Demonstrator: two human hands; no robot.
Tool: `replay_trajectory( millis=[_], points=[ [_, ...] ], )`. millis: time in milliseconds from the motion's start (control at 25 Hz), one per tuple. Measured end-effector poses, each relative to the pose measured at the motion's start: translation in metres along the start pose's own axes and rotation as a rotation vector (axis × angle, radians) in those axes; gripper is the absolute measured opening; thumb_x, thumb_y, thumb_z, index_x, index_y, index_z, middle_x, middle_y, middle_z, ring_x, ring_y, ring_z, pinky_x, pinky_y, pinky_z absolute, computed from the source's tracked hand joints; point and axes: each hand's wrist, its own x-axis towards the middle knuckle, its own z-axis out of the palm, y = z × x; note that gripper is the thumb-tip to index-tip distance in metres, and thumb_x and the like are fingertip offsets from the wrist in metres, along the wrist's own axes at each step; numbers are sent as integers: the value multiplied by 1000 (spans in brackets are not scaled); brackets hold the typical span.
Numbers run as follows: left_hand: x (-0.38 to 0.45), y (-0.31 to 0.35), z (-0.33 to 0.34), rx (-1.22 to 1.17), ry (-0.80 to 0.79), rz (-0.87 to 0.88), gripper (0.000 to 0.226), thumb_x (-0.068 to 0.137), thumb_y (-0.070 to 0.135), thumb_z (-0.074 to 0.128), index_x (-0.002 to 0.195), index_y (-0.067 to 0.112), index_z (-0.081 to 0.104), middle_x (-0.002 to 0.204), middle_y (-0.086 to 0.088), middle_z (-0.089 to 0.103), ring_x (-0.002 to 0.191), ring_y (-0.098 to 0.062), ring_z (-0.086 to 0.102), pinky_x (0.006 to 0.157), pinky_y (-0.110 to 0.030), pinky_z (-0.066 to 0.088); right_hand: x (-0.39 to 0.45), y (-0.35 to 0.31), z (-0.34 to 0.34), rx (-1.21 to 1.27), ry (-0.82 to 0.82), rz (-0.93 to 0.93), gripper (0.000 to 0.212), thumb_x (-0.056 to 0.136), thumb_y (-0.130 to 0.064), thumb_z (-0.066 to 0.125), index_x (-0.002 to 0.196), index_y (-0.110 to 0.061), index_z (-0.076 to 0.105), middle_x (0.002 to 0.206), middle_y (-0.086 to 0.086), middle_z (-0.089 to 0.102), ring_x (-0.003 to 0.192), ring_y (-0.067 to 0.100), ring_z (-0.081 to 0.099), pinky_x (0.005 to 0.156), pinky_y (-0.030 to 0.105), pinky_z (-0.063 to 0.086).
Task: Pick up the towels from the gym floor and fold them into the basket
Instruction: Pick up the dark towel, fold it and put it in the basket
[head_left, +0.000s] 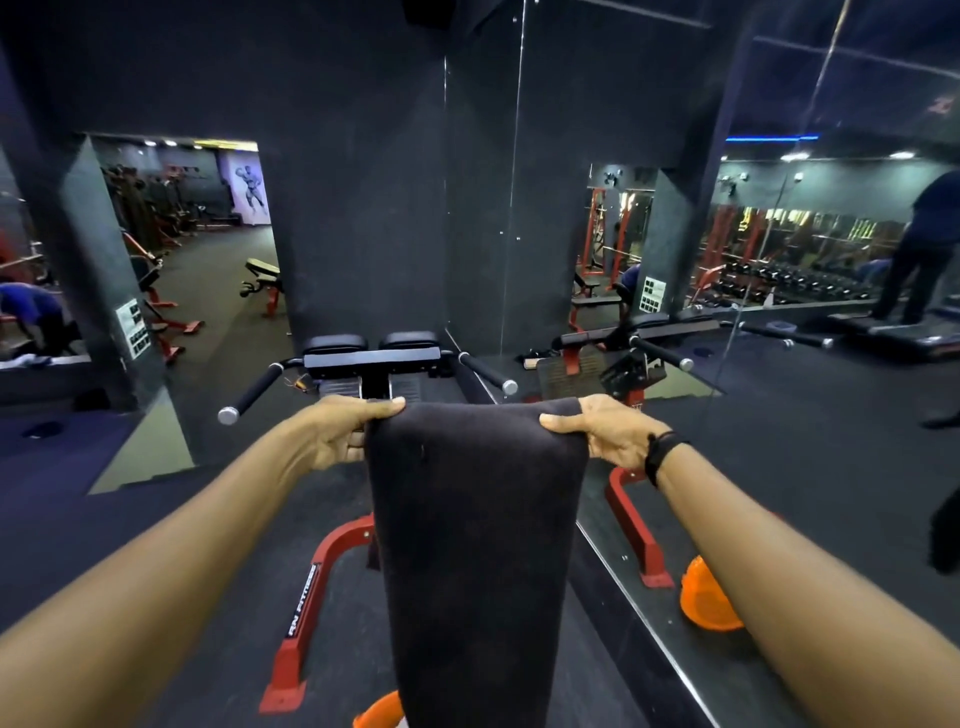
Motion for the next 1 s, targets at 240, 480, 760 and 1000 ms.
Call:
replay_trajectory(
  millis=[240, 480, 760, 1000],
  points=[
    [-5, 18, -16, 314, -123, 178, 33, 65, 31, 79, 90, 13, 69, 78, 4, 72, 68, -8, 64, 55, -20, 46, 0, -26, -22, -225, -85, 51, 49, 70, -23, 82, 112, -4, 65, 115, 14, 68, 102, 25, 64, 94, 38, 52],
    [1, 19, -6, 21, 55, 220, 6, 85, 18, 69, 88, 13, 69, 79, 0, 72, 80, -14, 64, 71, -24, 50, 3, -30, -13, -157, 103, -59, 13, 92, -8, 58, 101, -8, 67, 79, -3, 73, 70, 5, 68, 59, 18, 55],
    [-1, 17, -12, 223, -23, 288, 6, 89, 9, 64, 87, 14, 67, 69, 8, 71, 62, 0, 64, 61, -18, 52, 3, -21, -12, -213, 56, -35, 27, 85, -16, 66, 110, -5, 65, 95, 7, 70, 86, 17, 62, 76, 26, 52],
    [0, 22, -9, 38, -10, 325, 15, 85, 2, 66, 94, 14, 66, 75, 5, 73, 74, -9, 67, 71, -21, 53, 6, -32, -12, 21, 144, -149, 19, 89, -4, 61, 106, -9, 65, 86, -1, 74, 87, 16, 66, 66, 22, 58]
  ],
)
